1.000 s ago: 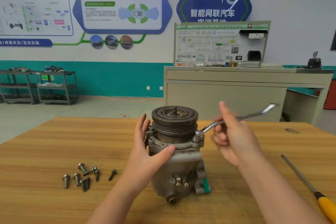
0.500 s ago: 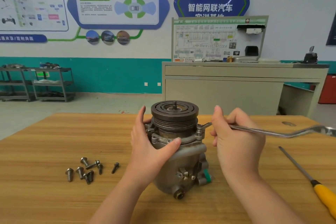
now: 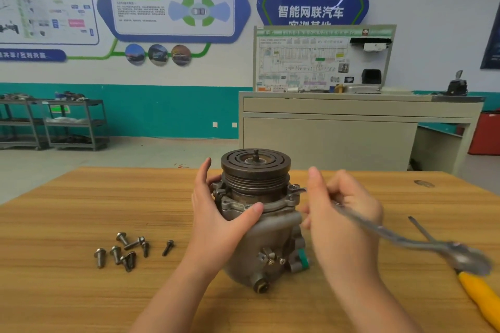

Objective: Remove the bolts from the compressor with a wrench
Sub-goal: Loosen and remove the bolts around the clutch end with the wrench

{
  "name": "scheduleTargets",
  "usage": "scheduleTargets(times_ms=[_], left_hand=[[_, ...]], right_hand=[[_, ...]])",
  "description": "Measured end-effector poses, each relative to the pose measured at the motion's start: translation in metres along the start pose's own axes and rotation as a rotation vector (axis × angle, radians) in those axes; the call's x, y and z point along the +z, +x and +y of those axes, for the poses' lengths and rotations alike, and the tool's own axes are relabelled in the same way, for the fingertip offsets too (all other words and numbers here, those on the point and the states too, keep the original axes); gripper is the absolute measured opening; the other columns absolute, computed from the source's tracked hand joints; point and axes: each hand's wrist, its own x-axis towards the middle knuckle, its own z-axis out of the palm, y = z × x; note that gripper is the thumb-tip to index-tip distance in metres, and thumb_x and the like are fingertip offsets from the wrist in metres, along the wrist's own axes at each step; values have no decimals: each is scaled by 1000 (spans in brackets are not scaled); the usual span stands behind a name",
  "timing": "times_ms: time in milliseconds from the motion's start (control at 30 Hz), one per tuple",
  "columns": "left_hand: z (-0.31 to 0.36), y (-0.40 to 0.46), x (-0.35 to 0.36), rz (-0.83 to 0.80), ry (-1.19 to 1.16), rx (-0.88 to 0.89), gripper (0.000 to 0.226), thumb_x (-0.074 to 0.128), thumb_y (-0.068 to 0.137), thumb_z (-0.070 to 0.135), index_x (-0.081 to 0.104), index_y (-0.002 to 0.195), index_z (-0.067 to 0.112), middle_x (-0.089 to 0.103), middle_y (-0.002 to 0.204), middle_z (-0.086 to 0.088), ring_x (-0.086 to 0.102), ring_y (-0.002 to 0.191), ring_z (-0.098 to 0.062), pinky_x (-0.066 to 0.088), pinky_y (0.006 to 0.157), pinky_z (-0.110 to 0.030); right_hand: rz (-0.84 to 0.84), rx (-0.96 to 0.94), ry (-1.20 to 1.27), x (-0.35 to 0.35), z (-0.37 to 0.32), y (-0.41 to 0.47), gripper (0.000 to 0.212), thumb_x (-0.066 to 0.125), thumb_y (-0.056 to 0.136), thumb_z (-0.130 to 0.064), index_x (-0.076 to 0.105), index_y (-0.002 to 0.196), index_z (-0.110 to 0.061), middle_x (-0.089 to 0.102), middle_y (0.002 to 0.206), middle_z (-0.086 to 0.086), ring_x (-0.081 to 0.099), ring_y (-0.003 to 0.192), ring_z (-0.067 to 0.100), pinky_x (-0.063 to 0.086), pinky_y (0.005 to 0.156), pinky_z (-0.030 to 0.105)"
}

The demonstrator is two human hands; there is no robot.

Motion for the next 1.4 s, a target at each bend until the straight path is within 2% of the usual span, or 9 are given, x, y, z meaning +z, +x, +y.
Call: scheduleTargets(times_ms=[200, 300, 400, 733, 933, 1100, 1233, 1300, 1400], left_hand=[[-4, 2, 2, 2, 5, 13, 98, 72, 50, 65, 8, 123, 79, 36, 136, 19, 39, 130, -9, 33, 110, -37], [-5, 2, 2, 11, 8, 24, 97, 72, 51, 64, 10, 124, 78, 37, 135, 19, 40, 130, -8, 34, 112, -41], [-6, 3, 2, 11, 23, 26, 96, 72, 51, 66, 9, 123, 78, 38, 136, 17, 40, 130, -10, 35, 111, -41], [-6, 1, 5, 27, 19, 41, 92, 70, 51, 67, 11, 121, 77, 37, 134, 21, 40, 130, -9, 36, 110, -38], [-4, 1, 4, 18, 22, 40, 94, 71, 53, 64, 10, 124, 75, 40, 138, 12, 42, 131, -16, 38, 110, -48], [-5, 2, 4, 24, 32, 45, 93, 70, 54, 65, 9, 124, 75, 38, 138, 14, 39, 132, -11, 36, 112, -45], [-7, 3, 4, 17, 38, 35, 93, 69, 54, 66, 8, 123, 77, 37, 137, 17, 37, 132, -11, 34, 113, -44], [-8, 2, 4, 10, 35, 37, 92, 69, 54, 66, 9, 122, 77, 37, 135, 20, 37, 132, -10, 34, 112, -42], [-9, 2, 4, 15, 27, 48, 91, 69, 53, 66, 10, 121, 78, 37, 133, 22, 38, 130, -8, 34, 109, -36]], right_hand=[[-502, 802, 683, -22, 33, 65, 23, 65, 78, -24, 52, 63, -12, 50, 47, 5, 39, 32, 8, 28, 33, 15], [-401, 826, 841, -15, 40, 72, 22, 66, 78, -28, 53, 68, -13, 50, 49, 1, 41, 35, 5, 29, 33, 14], [-180, 679, 781, -14, 31, 69, 28, 73, 73, -34, 49, 66, -20, 51, 50, 1, 42, 35, 6, 30, 33, 15], [-159, 112, 107, -11, 1, 21, 40, 63, 91, -15, 45, 57, -6, 56, 49, 12, 48, 36, 11, 39, 40, 19], [-188, -447, -429, -1, -11, 2, 41, 61, 91, -11, 35, 61, -20, 32, 48, -10, 35, 42, 14, 29, 41, 16], [-246, 200, 45, -18, -8, 12, 27, 70, 84, -22, 55, 65, -12, 61, 55, 4, 55, 41, 8, 43, 38, 17], [-335, 909, 644, -29, 10, 44, 17, 72, 65, -16, 56, 69, -10, 53, 53, 3, 45, 37, 4, 34, 33, 12], [-308, 967, 708, -26, 19, 51, 18, 71, 68, -20, 57, 72, -9, 50, 53, 0, 42, 37, 2, 32, 32, 10], [-202, 688, 698, -27, 20, 57, 25, 68, 77, -32, 55, 70, -12, 51, 52, 0, 40, 37, 4, 30, 33, 14]])
